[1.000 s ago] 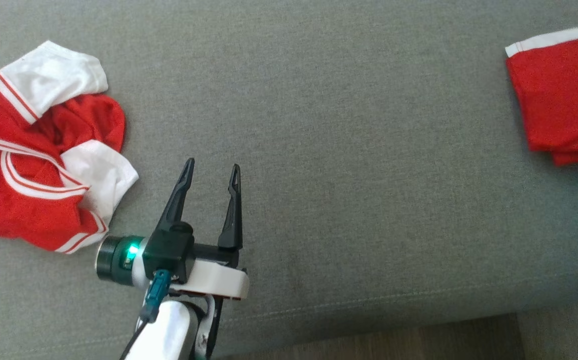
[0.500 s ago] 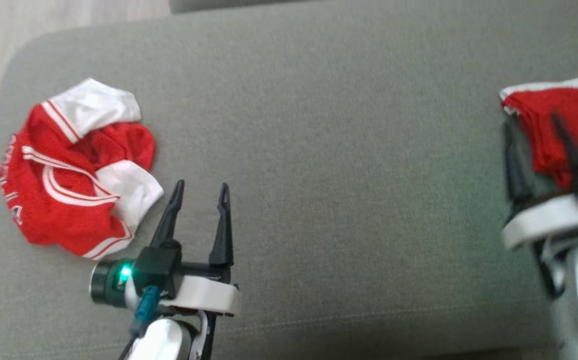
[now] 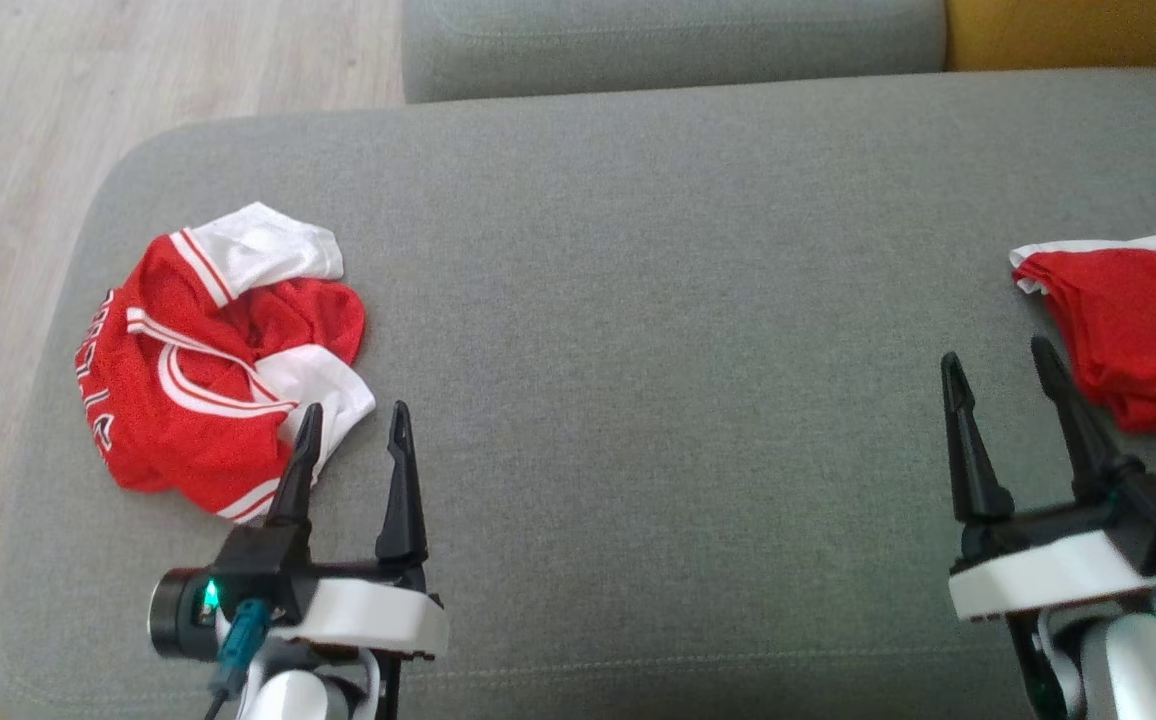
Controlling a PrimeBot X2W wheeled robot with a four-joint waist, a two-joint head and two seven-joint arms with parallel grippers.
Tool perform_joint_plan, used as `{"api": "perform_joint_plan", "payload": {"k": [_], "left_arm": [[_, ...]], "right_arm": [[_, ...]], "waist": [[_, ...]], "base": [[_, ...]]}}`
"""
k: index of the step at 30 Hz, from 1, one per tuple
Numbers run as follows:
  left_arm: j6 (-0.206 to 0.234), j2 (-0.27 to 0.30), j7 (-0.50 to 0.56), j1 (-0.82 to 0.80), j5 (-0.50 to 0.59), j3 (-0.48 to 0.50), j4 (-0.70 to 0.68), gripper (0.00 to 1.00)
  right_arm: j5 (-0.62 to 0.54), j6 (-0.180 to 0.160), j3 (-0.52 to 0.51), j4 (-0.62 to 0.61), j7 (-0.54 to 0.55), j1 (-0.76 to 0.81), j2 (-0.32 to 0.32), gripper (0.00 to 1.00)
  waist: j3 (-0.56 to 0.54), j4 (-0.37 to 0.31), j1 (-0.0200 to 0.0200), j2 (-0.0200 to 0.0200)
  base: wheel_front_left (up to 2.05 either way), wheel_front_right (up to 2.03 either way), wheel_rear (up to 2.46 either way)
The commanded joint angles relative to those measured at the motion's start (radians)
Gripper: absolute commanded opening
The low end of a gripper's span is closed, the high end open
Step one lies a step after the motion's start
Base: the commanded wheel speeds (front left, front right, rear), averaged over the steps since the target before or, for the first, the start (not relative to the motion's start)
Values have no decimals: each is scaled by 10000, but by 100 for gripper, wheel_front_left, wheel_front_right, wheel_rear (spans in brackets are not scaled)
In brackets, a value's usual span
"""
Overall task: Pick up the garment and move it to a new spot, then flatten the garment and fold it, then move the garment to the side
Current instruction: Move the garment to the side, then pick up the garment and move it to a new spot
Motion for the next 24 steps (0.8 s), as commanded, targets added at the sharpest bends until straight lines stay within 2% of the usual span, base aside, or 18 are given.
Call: {"api": "perform_joint_plan", "payload": {"k": [1,24], "left_arm": [[-69,16,-23,-240,6,361,-365,100],[-387,16,-23,137,467,763,-92,100]], "right_arm": [[29,-4,212,-503,-92,-3,37,100],[758,-4,590,-171,-93,763,58,100]], "waist": [[-127,34,0,0],[-545,5,0,0]], "base": [[0,0,0],[0,0,0]]}}
